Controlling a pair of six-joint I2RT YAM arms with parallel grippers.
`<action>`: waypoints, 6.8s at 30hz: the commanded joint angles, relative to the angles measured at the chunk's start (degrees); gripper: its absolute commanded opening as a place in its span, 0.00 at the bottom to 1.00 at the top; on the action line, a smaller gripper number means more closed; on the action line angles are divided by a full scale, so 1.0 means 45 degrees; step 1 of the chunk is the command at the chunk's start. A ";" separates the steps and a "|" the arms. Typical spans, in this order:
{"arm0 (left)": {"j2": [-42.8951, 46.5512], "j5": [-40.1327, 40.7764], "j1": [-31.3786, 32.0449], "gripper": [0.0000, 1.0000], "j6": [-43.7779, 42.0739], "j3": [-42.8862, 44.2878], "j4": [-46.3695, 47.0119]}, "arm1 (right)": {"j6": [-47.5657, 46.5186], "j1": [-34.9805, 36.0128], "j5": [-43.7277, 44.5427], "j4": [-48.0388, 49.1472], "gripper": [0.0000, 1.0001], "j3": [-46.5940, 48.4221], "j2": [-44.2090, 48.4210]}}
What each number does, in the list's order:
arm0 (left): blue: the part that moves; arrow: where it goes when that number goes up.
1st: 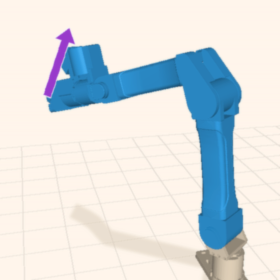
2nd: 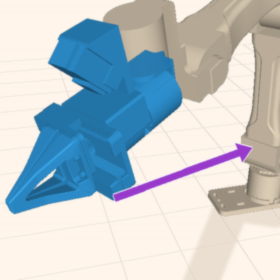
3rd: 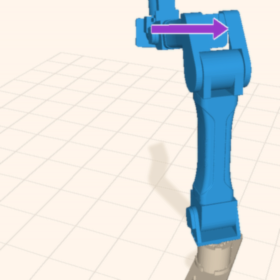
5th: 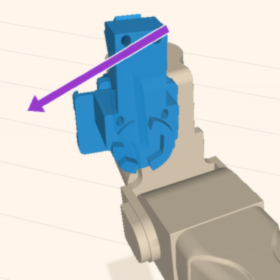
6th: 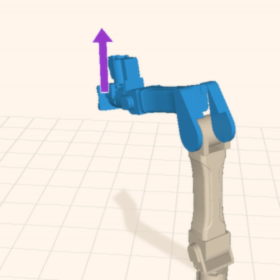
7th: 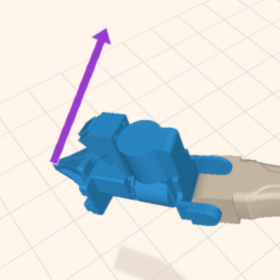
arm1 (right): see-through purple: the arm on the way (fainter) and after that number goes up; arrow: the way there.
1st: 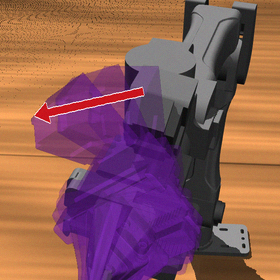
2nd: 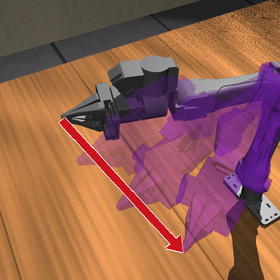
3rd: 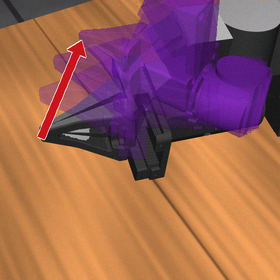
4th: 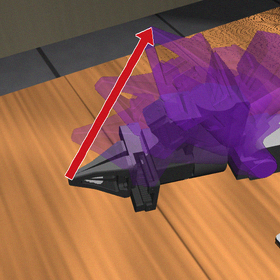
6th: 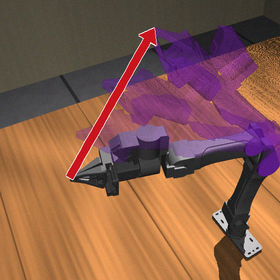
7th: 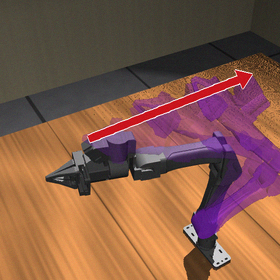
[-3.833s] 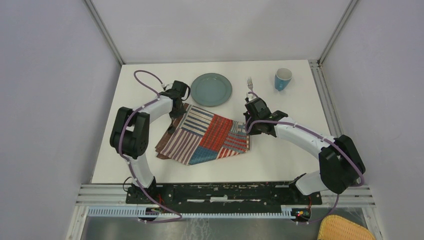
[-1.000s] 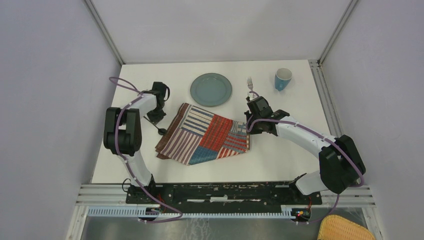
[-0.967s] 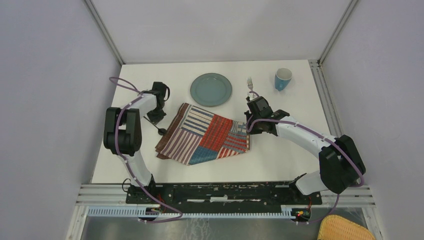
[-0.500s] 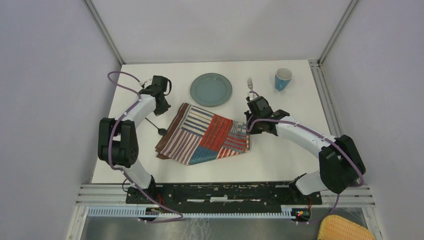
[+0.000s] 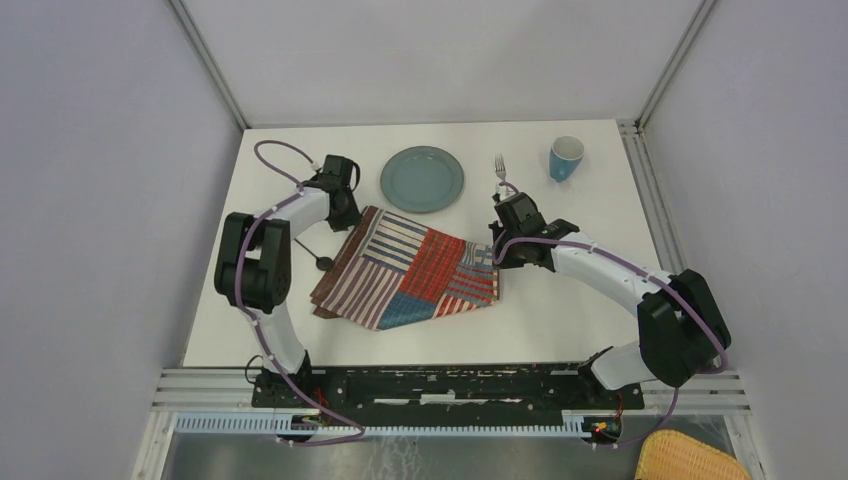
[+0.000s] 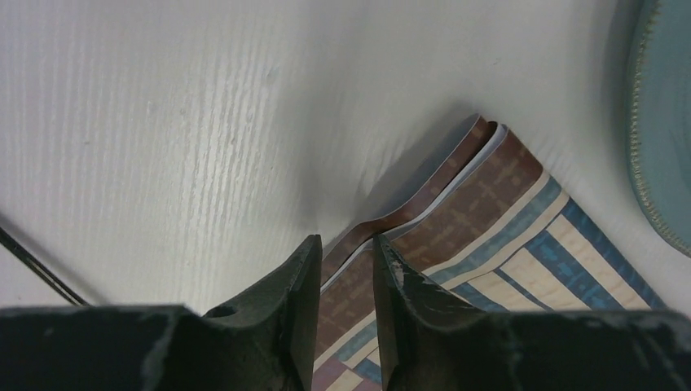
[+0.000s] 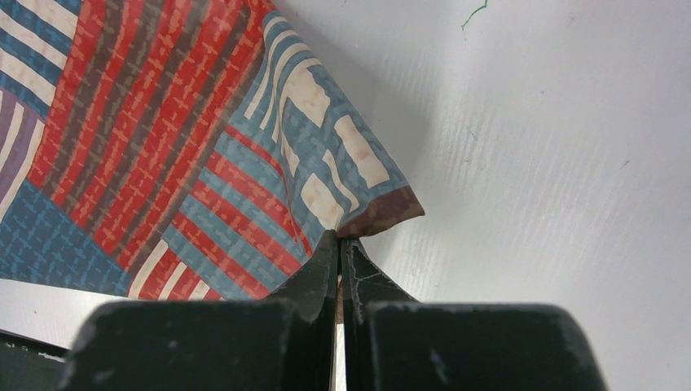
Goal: Set the dinner table for one person
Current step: Move the spoon at the center of the board, then flatten out the napkin at the center of the board.
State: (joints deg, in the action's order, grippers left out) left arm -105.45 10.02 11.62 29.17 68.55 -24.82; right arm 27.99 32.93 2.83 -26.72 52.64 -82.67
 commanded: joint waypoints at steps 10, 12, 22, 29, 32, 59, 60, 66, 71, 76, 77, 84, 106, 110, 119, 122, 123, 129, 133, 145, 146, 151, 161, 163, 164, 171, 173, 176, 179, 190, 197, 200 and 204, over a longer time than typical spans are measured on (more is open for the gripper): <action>-0.0539 -0.1437 -0.0128 0.43 -0.2519 0.1317 0.2060 | 0.0168 -0.0032 0.0152 0.0339 0.00 0.0167 0.0423; -0.0657 -0.1571 -0.0138 0.44 -0.2854 0.1316 0.2240 | 0.0170 -0.0052 0.0152 0.0311 0.00 0.0139 0.0433; -0.1251 -0.3780 -0.0488 0.49 -0.3895 0.1375 0.2923 | 0.0257 -0.0092 0.0151 0.0320 0.00 -0.0018 0.0578; -0.1619 -0.4627 -0.0583 0.50 -0.4135 0.1741 0.2956 | 0.0264 -0.0107 0.0230 0.0259 0.00 -0.0038 0.0677; -0.1864 -0.4880 -0.0595 0.50 -0.4166 0.1903 0.2817 | 0.0284 -0.0105 0.0241 0.0264 0.00 -0.0038 0.0696; -0.2638 -0.4520 -0.0560 0.02 -0.3723 0.2447 0.1155 | 0.0338 -0.0137 0.0276 0.0336 0.00 0.0102 0.0391; -0.2524 -0.4171 -0.0544 0.02 -0.3622 0.2432 0.1135 | 0.0342 -0.0143 0.0302 0.0350 0.00 0.0101 0.0348; -0.1173 -0.2116 -0.0321 0.02 -0.3036 0.2174 0.1336 | 0.0363 -0.0155 0.0491 0.0488 0.00 0.0237 0.0052; -0.0070 -0.0802 -0.0277 0.02 -0.2728 0.2481 0.1381 | 0.0248 -0.0172 0.0784 0.0520 0.00 0.0757 -0.0483; 0.0309 -0.0133 -0.0259 0.02 -0.2569 0.3507 0.0653 | 0.0011 -0.0257 0.1135 0.0436 0.00 0.1603 -0.1151; 0.0403 -0.0117 -0.0253 0.02 -0.2550 0.3615 0.0613 | -0.0033 -0.0270 0.1230 0.0431 0.00 0.1852 -0.1261; 0.0807 -0.0108 -0.0257 0.02 -0.2261 0.3974 0.0471 | -0.0365 -0.0814 0.1830 0.0191 0.00 0.3279 -0.1739; 0.0002 -0.0608 -0.0264 0.02 -0.1936 0.8210 -0.0498 | -0.0820 -0.2163 0.1653 -0.0522 0.00 0.9269 -0.4721; 0.0042 -0.0915 -0.0255 0.02 -0.1744 0.8566 -0.0561 | -0.1099 -0.2307 0.1822 -0.0769 0.00 1.0153 -0.4933; 0.2088 -0.0979 -0.0148 0.02 -0.1505 0.6931 -0.0206 | -0.1422 -0.2511 0.1599 -0.0388 0.00 0.9402 -0.3627; 0.3225 -0.0865 -0.0056 0.02 -0.1472 0.6038 0.0014 | -0.1450 -0.2512 0.1610 -0.0310 0.00 0.8967 -0.3143; 0.3566 -0.0968 -0.0034 0.02 -0.1463 0.5828 0.0003 | -0.1436 -0.2510 0.1606 -0.0346 0.00 0.8849 -0.2989; 0.4786 -0.1445 0.0082 0.02 -0.1181 0.5223 -0.0592 | -0.1313 -0.2498 0.1367 -0.0440 0.00 0.8165 -0.2234; 0.5674 -0.1846 0.0194 0.02 -0.1035 0.4606 -0.0867 | -0.1053 -0.2488 0.0900 -0.0303 0.00 0.7066 -0.1393; 0.5370 -0.1897 0.0216 0.02 -0.0915 0.3995 -0.0351 | -0.1238 -0.2494 0.1195 -0.0107 0.00 0.6607 -0.1294; 0.5184 -0.1895 0.0212 0.02 -0.0915 0.4093 -0.0304 | -0.1254 -0.2508 0.1223 -0.0023 0.00 0.6781 -0.1442; 0.4165 -0.1655 0.0204 0.02 -0.1041 0.4495 0.0198 | -0.1174 -0.2859 0.0920 0.0476 0.00 0.7836 -0.2666; 0.1470 -0.1476 0.0040 0.02 -0.1355 0.6916 0.0353 | -0.1296 -0.3484 0.0450 0.0178 0.00 1.0995 -0.5447; 0.0902 -0.1502 -0.0001 0.02 -0.1434 0.7889 0.0072 | -0.1298 -0.3546 0.0348 -0.0032 0.00 1.1756 -0.6035; 0.0670 -0.1504 -0.0020 0.02 -0.1498 0.8332 -0.0014 | -0.1298 -0.3565 0.0289 -0.0067 0.00 1.2081 -0.6227; -0.0596 -0.1571 -0.0035 0.02 -0.1601 1.1203 -0.0959 | -0.1385 -0.3569 0.0039 -0.0495 0.00 1.4010 -0.7004; -0.0314 -0.1731 -0.0034 0.02 -0.1534 1.0900 -0.0869 | -0.1431 -0.3590 -0.0081 -0.0459 0.00 1.3865 -0.6777; 0.0855 -0.1914 -0.0017 0.02 -0.1388 0.9370 -0.0433 | -0.1456 -0.3580 -0.0154 -0.0020 0.00 1.2657 -0.5870; 0.2440 -0.2158 -0.0005 0.02 -0.1148 0.7233 0.0336 | -0.1360 -0.3584 -0.0539 0.0461 0.00 1.0771 -0.4551; 0.6984 -0.3099 0.0240 0.02 -0.0755 0.3248 0.0203 | -0.0586 -0.3367 -0.0592 0.1118 0.00 0.4733 0.0618; 0.7840 -0.3216 0.0368 0.02 -0.0701 0.2462 -0.0323 | -0.0702 -0.3164 -0.0426 0.0885 0.00 0.2974 0.2081; 0.7847 -0.3263 0.0380 0.02 -0.0625 0.2275 -0.0255 | -0.0731 -0.3150 -0.0527 0.0861 0.00 0.3015 0.2037; 0.7331 -0.3284 0.0371 0.02 -0.0657 0.2362 -0.0418 | -0.0732 -0.3137 -0.0595 0.0726 0.00 0.3209 0.1889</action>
State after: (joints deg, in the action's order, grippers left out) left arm -70.72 -3.53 13.13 24.47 78.61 -27.22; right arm 24.43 18.52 0.03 -26.57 65.43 -75.16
